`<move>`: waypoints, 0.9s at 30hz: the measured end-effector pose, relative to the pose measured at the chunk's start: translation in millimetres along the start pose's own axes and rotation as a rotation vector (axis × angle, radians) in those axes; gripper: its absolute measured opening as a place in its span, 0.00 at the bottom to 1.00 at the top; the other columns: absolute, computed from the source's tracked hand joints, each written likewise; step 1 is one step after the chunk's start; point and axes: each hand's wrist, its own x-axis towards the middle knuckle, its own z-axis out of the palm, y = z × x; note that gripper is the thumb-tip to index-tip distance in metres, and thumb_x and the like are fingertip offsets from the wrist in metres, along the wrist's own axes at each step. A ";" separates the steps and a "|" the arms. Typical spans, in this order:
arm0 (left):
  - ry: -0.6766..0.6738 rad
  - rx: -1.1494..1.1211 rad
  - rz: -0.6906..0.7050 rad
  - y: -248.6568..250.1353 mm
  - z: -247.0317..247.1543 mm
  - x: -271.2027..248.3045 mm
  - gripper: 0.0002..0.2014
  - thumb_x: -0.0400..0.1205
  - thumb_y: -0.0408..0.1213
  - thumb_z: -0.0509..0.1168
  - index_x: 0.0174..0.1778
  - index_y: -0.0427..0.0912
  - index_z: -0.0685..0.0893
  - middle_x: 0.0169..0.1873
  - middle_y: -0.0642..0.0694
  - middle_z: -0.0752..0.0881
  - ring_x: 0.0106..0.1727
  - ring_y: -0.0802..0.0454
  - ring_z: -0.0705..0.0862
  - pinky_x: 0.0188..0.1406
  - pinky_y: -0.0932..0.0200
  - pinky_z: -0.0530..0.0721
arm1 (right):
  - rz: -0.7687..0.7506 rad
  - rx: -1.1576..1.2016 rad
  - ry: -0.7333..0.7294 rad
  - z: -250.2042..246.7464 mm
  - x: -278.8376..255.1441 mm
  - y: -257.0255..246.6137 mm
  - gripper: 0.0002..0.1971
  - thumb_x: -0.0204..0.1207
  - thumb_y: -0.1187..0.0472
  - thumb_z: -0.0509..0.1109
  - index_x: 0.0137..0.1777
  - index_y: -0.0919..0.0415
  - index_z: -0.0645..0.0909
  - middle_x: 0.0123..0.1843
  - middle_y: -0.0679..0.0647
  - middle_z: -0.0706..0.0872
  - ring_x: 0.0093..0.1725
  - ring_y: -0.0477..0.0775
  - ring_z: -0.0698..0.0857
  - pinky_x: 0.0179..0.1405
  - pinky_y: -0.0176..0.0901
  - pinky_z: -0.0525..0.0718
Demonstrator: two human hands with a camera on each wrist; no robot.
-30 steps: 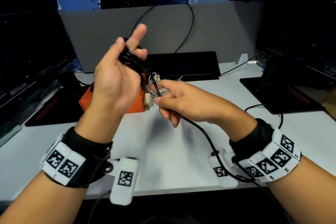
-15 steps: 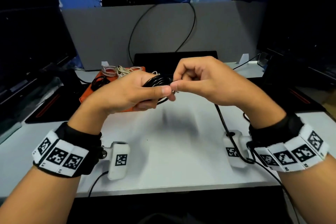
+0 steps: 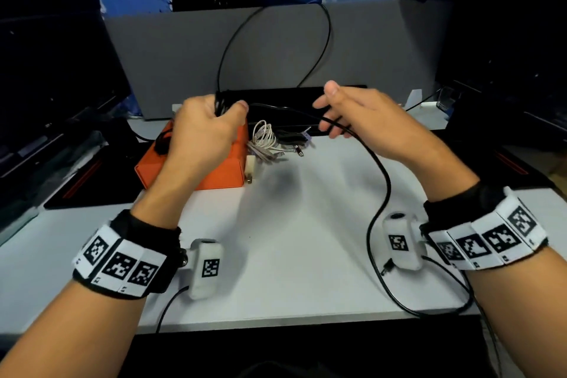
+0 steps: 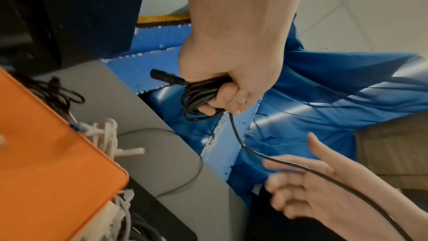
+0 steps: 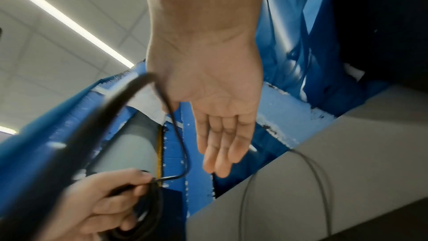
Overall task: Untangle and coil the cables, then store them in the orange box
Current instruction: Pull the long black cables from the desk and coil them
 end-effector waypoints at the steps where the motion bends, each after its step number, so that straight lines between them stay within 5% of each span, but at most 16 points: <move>1: -0.035 -0.005 0.002 2.1 4.8 -3.1 0.22 0.82 0.47 0.69 0.26 0.42 0.72 0.20 0.50 0.73 0.23 0.51 0.70 0.28 0.53 0.69 | -0.022 -0.024 -0.015 4.3 -2.3 -5.9 0.27 0.85 0.31 0.55 0.64 0.47 0.86 0.53 0.44 0.93 0.52 0.45 0.91 0.59 0.44 0.84; 5: -0.204 -0.185 -0.025 20.2 15.5 -19.7 0.17 0.83 0.44 0.69 0.31 0.40 0.79 0.16 0.52 0.71 0.18 0.53 0.66 0.27 0.55 0.63 | -0.160 -0.351 -0.128 23.7 -11.6 -20.1 0.29 0.91 0.43 0.56 0.89 0.52 0.64 0.83 0.51 0.76 0.79 0.51 0.76 0.77 0.44 0.72; 8: -0.454 -0.582 -0.172 32.3 18.4 -31.4 0.17 0.89 0.39 0.63 0.33 0.41 0.78 0.14 0.51 0.64 0.16 0.54 0.59 0.29 0.52 0.66 | -0.200 -0.250 -0.151 42.3 -16.1 -21.2 0.32 0.92 0.44 0.52 0.92 0.50 0.50 0.88 0.52 0.67 0.85 0.51 0.68 0.83 0.49 0.68; 11: -0.659 -0.983 -0.367 32.3 20.1 -33.5 0.19 0.88 0.44 0.59 0.29 0.45 0.78 0.10 0.55 0.64 0.12 0.56 0.58 0.34 0.63 0.79 | -0.251 0.127 -0.123 51.9 -21.2 -21.6 0.27 0.93 0.46 0.50 0.90 0.48 0.59 0.77 0.42 0.78 0.73 0.38 0.79 0.74 0.37 0.76; 13: -0.722 -1.104 -0.423 28.5 19.4 -31.9 0.19 0.87 0.45 0.60 0.29 0.46 0.79 0.08 0.56 0.65 0.09 0.58 0.63 0.33 0.65 0.81 | -0.235 0.243 -0.090 55.1 -23.6 -24.9 0.22 0.94 0.47 0.50 0.83 0.48 0.72 0.63 0.37 0.85 0.55 0.32 0.84 0.51 0.30 0.82; 16: -0.814 -1.063 -0.419 27.1 18.5 -33.3 0.20 0.87 0.48 0.59 0.30 0.45 0.80 0.09 0.57 0.66 0.10 0.60 0.67 0.36 0.64 0.83 | -0.213 0.208 0.019 58.5 -22.6 -27.9 0.18 0.94 0.47 0.52 0.60 0.54 0.82 0.47 0.50 0.88 0.38 0.41 0.84 0.32 0.33 0.77; 21: -0.812 -0.762 -0.296 37.2 18.3 -40.7 0.19 0.85 0.51 0.63 0.34 0.41 0.82 0.12 0.52 0.65 0.14 0.54 0.68 0.45 0.57 0.85 | -0.205 0.135 0.148 56.6 -22.1 -31.5 0.20 0.93 0.46 0.52 0.40 0.49 0.73 0.33 0.53 0.85 0.33 0.52 0.86 0.36 0.57 0.85; 27: -0.764 -0.962 -0.323 43.0 16.5 -42.5 0.21 0.89 0.48 0.55 0.32 0.45 0.80 0.11 0.56 0.64 0.12 0.57 0.64 0.38 0.61 0.82 | -0.222 0.350 0.144 61.6 -27.0 -38.1 0.21 0.93 0.46 0.54 0.50 0.62 0.78 0.42 0.65 0.86 0.35 0.66 0.87 0.34 0.67 0.86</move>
